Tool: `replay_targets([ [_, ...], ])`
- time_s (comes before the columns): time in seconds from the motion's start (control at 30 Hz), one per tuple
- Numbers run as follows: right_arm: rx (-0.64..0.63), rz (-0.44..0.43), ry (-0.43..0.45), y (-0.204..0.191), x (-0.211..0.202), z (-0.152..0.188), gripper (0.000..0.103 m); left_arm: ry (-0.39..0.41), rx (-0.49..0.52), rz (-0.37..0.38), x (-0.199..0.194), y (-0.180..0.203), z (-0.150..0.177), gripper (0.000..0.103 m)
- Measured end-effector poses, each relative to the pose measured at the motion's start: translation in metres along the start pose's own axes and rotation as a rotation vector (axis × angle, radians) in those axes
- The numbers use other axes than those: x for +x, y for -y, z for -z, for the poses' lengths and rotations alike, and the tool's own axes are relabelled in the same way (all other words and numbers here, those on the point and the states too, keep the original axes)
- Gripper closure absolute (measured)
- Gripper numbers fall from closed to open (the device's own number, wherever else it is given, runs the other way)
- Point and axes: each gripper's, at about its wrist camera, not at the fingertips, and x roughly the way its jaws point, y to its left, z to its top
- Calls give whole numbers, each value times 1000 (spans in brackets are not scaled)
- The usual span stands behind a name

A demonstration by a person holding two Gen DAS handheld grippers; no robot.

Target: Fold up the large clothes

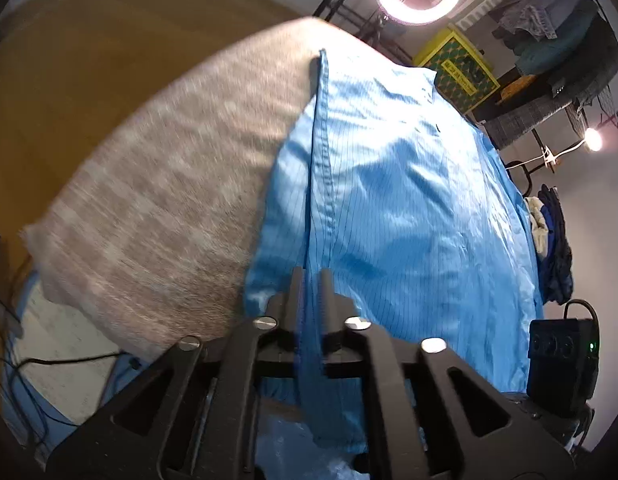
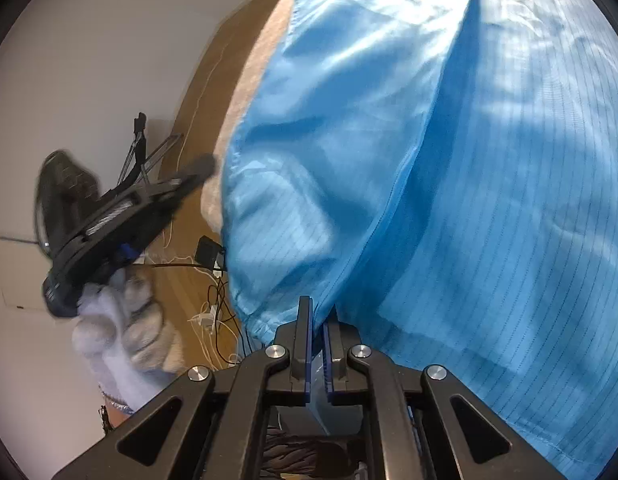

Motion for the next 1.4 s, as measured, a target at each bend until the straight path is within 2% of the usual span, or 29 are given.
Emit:
replay_targets([
  [0.03, -4, 1, 1, -1, -1, 0, 100, -5, -15, 8, 3, -2, -1, 72],
  [0.07, -6, 3, 3, -2, -1, 0, 100, -3, -27, 15, 5, -3, -2, 67],
  [0.17, -3, 11, 3, -1, 1, -1, 100, -6, -31, 30, 10, -1, -5, 65],
  [0.2, 0, 12, 3, -1, -2, 1, 100, -11, -26, 20, 14, 0, -6, 72],
  [0.23, 0, 15, 2, 0, -1, 1, 100, -18, -22, 8, 18, 1, -6, 101],
  [0.27, -1, 19, 2, 0, 0, 1, 100, -25, -22, 4, 20, 2, -5, 103],
  [0.37, -5, 29, 3, 2, 0, 3, 100, -12, -19, 4, 20, 4, -3, 103],
  [0.5, 14, -16, 16, 1, -4, 2, 100, 61, 20, 9, -12, 14, -4, 103],
  [0.57, 11, -85, 31, -6, -9, 0, 100, 108, 68, -55, -22, 18, -4, 103],
  [0.6, -5, -97, 40, -11, -10, 0, 100, 103, 69, -82, -18, 16, -6, 103],
  [0.67, -57, -56, 46, -20, -7, 0, 100, 51, 34, -115, 1, 4, -6, 103],
  [0.73, -58, -6, 26, -17, 4, 1, 100, 31, 57, -171, 16, 2, -3, 103],
  [0.83, -46, 37, 3, -10, 14, 3, 100, 35, 123, -221, 25, 11, -2, 103],
  [0.9, -80, 83, 11, -11, 13, 4, 98, 48, 132, -232, 22, 13, -2, 103],
  [0.93, -97, 101, 18, -12, 10, 4, 94, 53, 116, -222, 18, 13, -4, 101],
  [0.97, -109, 110, 29, -13, 5, 4, 77, 64, 107, -211, 13, 13, -4, 100],
  [1.0, -118, 118, 47, -15, -1, 5, 61, 75, 97, -204, 10, 12, -5, 94],
  [1.03, -126, 131, 69, -17, -9, 6, 57, 89, 80, -191, 3, 9, -6, 82],
  [1.13, -158, 119, 119, -17, -33, 8, 57, 117, 30, -134, -17, -2, -5, 66],
  [1.27, -202, 139, 195, -15, -59, 11, 57, 102, -35, -74, -27, -19, 1, 65],
  [1.4, -227, 141, 224, -13, -67, 10, 57, 27, -122, -3, -14, -33, 10, 63],
])
